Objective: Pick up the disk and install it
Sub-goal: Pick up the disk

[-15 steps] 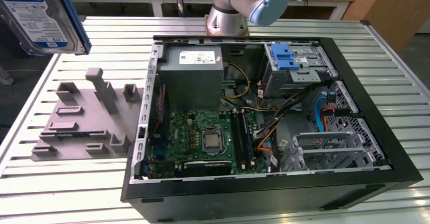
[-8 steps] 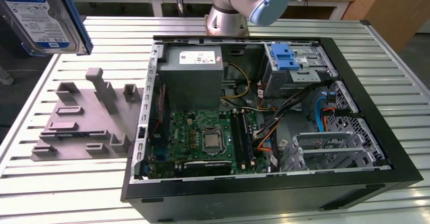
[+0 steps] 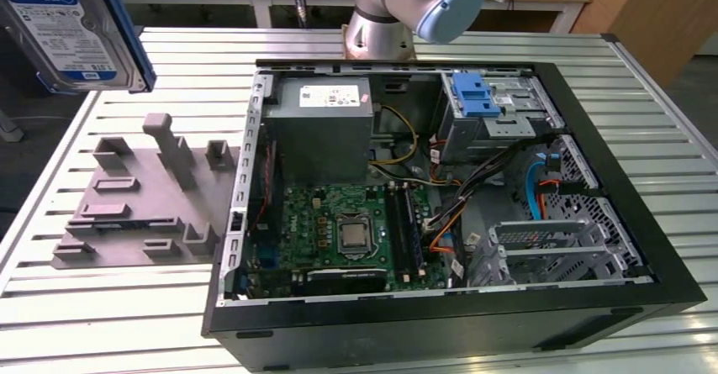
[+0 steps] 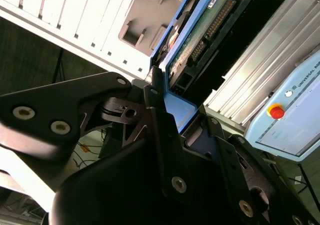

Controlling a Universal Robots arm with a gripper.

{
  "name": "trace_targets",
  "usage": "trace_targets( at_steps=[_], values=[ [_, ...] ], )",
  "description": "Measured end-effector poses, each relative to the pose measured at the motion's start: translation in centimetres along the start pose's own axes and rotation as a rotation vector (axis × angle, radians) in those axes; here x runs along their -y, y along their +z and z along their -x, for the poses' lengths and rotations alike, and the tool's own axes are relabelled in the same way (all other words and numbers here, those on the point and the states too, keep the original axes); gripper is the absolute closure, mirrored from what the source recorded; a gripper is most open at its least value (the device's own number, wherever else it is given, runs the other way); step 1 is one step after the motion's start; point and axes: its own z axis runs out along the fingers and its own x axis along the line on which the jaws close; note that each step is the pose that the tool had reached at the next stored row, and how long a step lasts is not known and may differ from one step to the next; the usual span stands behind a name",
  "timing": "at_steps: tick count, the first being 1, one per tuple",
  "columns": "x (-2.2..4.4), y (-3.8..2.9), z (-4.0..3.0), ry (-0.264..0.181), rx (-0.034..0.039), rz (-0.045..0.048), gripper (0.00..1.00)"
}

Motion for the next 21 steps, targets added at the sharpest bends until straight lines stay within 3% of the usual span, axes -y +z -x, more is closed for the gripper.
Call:
trace_targets(
  at_steps=[21],
  values=[
    [0.73, -0.02, -0.27, 0.0, 0.0, 0.0, 0.64]
  ],
)
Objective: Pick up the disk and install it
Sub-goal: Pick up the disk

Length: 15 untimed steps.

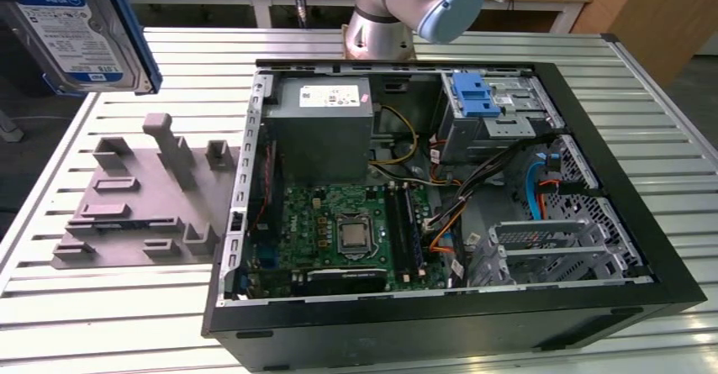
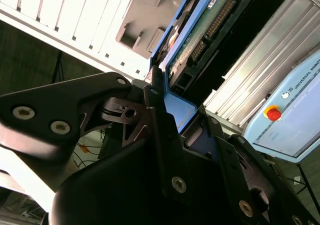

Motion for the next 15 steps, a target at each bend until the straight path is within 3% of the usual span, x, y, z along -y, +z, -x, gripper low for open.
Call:
trace_targets(
  at_steps=[15],
  values=[
    [0.59, -0.01, -0.06, 0.0, 0.0, 0.0, 0.64]
  ],
)
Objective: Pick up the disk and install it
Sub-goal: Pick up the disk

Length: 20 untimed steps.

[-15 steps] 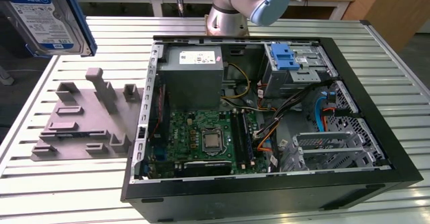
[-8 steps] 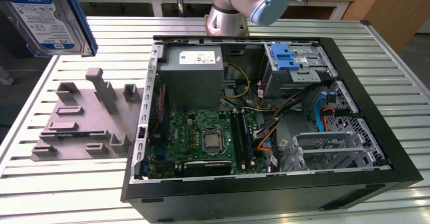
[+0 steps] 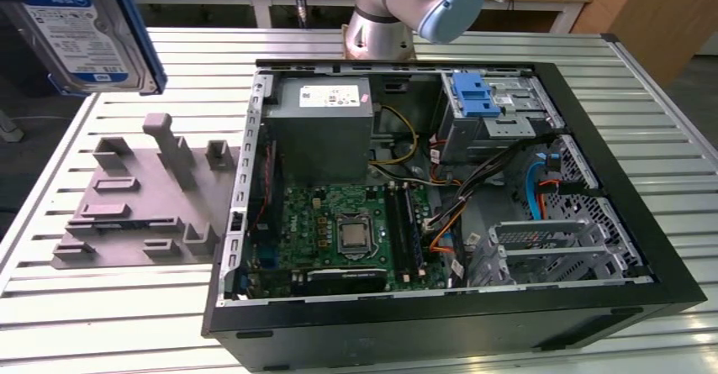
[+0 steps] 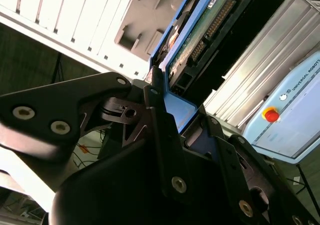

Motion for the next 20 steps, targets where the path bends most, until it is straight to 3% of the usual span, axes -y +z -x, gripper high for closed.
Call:
trace_targets(
  at_steps=[11, 20],
  values=[
    [0.7, -0.02, -0.09, 0.0, 0.0, 0.0001, 0.64],
    [0.98, -0.04, -1.36, 0.0, 0.0, 0.0, 0.64]
  ],
)
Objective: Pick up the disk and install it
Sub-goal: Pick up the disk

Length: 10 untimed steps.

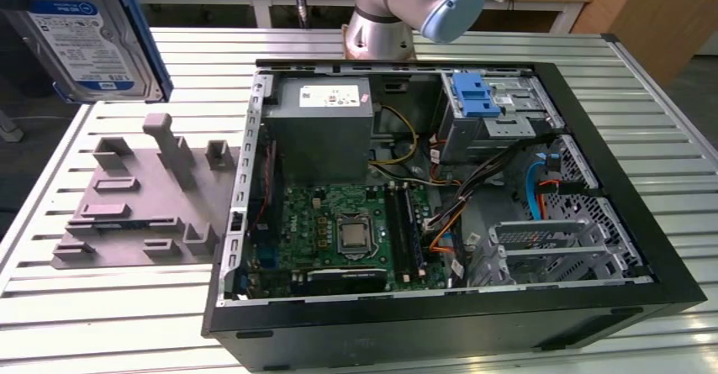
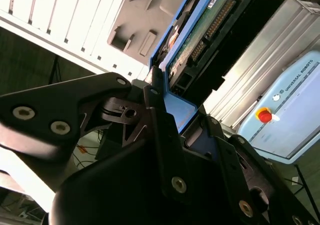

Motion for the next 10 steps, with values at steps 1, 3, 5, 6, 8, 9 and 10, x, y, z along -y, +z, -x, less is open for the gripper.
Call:
trace_targets(
  at_steps=[1, 3, 5, 6, 8, 9, 10],
  values=[
    [0.15, -0.01, -0.04, 0.0, 0.0, 0.0001, 0.64],
    [0.45, -0.02, -0.11, 0.0, -0.0001, 0.0004, 0.64],
    [0.74, -0.02, -0.17, 0.0, -0.0001, 0.0006, 0.64],
    [0.85, -0.02, -0.18, 0.0, 0.0, 0.0006, 0.64],
    [0.94, -0.02, -0.2, 0.0, 0.0, 0.0006, 0.64],
    [0.98, -0.02, -0.21, 0.0, 0.0, 0.0006, 0.64],
    [1.02, -0.03, -0.22, 0.0, -0.0001, 0.0007, 0.64]
  ],
)
